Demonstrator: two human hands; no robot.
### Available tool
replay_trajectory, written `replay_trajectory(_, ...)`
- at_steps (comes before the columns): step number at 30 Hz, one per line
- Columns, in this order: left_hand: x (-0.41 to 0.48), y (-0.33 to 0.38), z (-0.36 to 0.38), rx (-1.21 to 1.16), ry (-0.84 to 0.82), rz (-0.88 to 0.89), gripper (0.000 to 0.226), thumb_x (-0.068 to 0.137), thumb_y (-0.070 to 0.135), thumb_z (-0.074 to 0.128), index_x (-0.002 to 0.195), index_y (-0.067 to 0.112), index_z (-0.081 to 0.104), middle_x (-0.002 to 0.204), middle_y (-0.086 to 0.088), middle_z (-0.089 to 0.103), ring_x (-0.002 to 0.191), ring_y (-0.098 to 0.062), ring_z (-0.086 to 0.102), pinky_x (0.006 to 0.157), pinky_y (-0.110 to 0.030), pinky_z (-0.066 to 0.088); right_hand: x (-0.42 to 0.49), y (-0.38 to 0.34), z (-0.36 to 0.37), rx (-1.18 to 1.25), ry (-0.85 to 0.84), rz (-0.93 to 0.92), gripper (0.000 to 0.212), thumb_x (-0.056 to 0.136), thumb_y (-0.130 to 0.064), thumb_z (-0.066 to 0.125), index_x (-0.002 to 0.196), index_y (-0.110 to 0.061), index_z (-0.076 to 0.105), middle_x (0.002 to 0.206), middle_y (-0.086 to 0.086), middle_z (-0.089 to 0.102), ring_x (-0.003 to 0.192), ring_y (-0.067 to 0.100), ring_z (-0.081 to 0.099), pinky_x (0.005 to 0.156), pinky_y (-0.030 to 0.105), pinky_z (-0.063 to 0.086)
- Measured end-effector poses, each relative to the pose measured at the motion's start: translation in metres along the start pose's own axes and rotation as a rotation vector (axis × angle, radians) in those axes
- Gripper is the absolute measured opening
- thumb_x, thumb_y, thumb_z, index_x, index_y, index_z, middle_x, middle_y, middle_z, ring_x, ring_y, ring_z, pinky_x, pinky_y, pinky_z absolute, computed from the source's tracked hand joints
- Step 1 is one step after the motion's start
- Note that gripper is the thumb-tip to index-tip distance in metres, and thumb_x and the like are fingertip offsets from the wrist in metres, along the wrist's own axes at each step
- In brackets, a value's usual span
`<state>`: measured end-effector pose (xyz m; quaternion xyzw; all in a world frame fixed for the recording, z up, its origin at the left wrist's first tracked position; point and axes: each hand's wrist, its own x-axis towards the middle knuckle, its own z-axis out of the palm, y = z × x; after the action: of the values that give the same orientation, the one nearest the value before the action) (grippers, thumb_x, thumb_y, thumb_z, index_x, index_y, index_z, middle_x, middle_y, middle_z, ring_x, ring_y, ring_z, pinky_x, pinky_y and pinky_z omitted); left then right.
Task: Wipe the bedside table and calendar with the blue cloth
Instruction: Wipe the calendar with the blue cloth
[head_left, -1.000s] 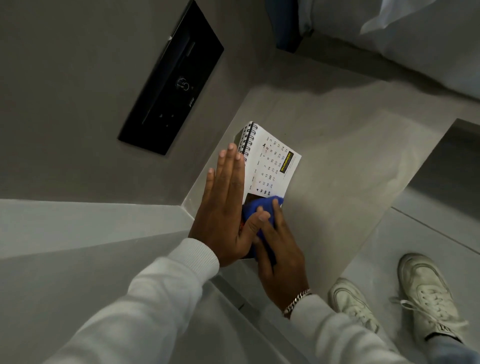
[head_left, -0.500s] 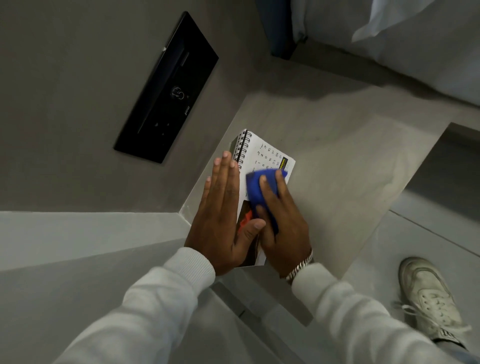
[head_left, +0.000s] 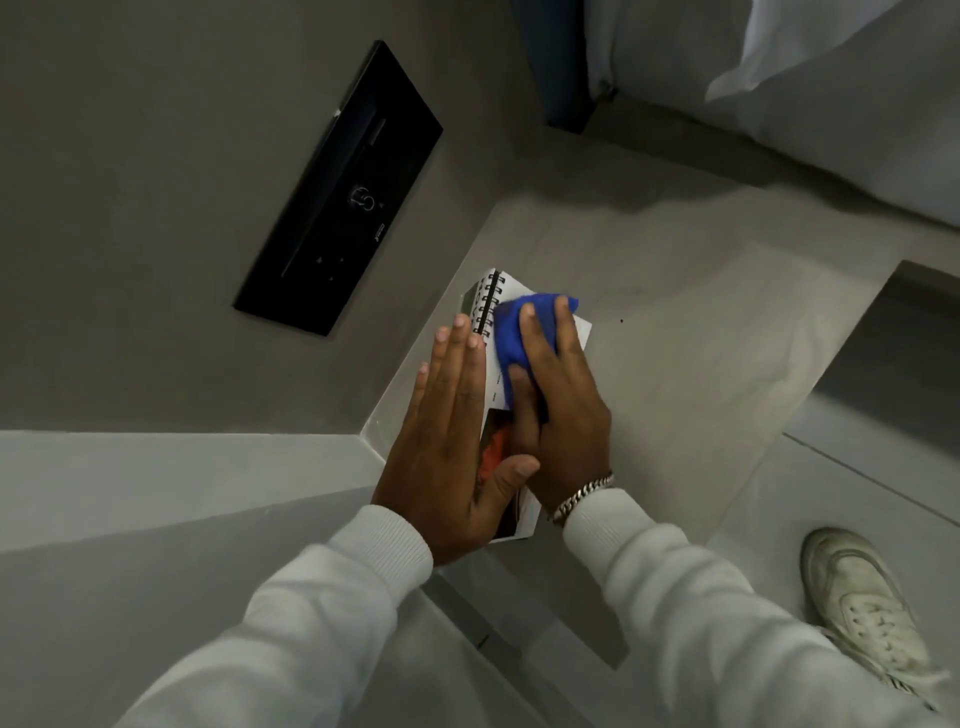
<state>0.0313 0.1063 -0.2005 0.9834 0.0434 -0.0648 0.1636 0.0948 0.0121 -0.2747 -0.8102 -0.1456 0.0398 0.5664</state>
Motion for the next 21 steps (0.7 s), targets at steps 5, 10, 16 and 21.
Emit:
replay_trajectory(5,-0.001,0.000,0.001,0.028,0.003,-0.009,0.093,0.089,0.066,0.029,0.153,0.005,0.001,0.165,-0.012,-0.002,0.153,-0.021,-0.005,0.121,-0.054,0.017,0.028,-0.003,0.003,-0.055,0.076,0.078,0.049,0.096,-0.024,0.045,0.143,-0.024,0.032,0.153,0.013,0.033,0.135,0.032,0.041,0.095,0.050,0.052)
replay_trajectory(10,-0.001,0.000,0.000,0.039,-0.025,-0.035,0.093,0.088,0.069,0.027,0.153,0.009,-0.003,0.165,-0.009,-0.004,0.153,-0.020,-0.007,0.123,-0.050,0.013,0.034,0.001,0.000,-0.158,0.059,0.145,0.049,0.096,-0.023,0.046,0.143,-0.021,0.034,0.151,0.013,0.035,0.130,0.035,0.046,0.093,0.049,0.053)
replay_trajectory(16,0.000,0.007,-0.004,0.090,-0.052,-0.076,0.089,0.088,0.070,0.023,0.153,0.013,-0.002,0.164,-0.010,-0.001,0.152,-0.026,-0.001,0.122,-0.051,0.016,0.053,0.009,-0.027,-0.365,-0.255,0.243,0.060,0.093,-0.019,0.049,0.147,-0.023,0.024,0.154,0.013,0.030,0.119,0.040,0.054,0.096,0.046,0.047)
replay_trajectory(21,-0.002,0.009,-0.005,0.194,-0.051,-0.068,0.090,0.090,0.066,0.030,0.153,0.004,0.006,0.164,-0.015,0.006,0.152,-0.030,0.006,0.120,-0.051,0.022,0.073,0.020,-0.071,-0.584,-0.460,0.098,0.059,0.088,-0.010,0.050,0.143,-0.022,0.032,0.151,0.016,0.033,0.108,0.042,0.058,0.085,0.043,0.050)
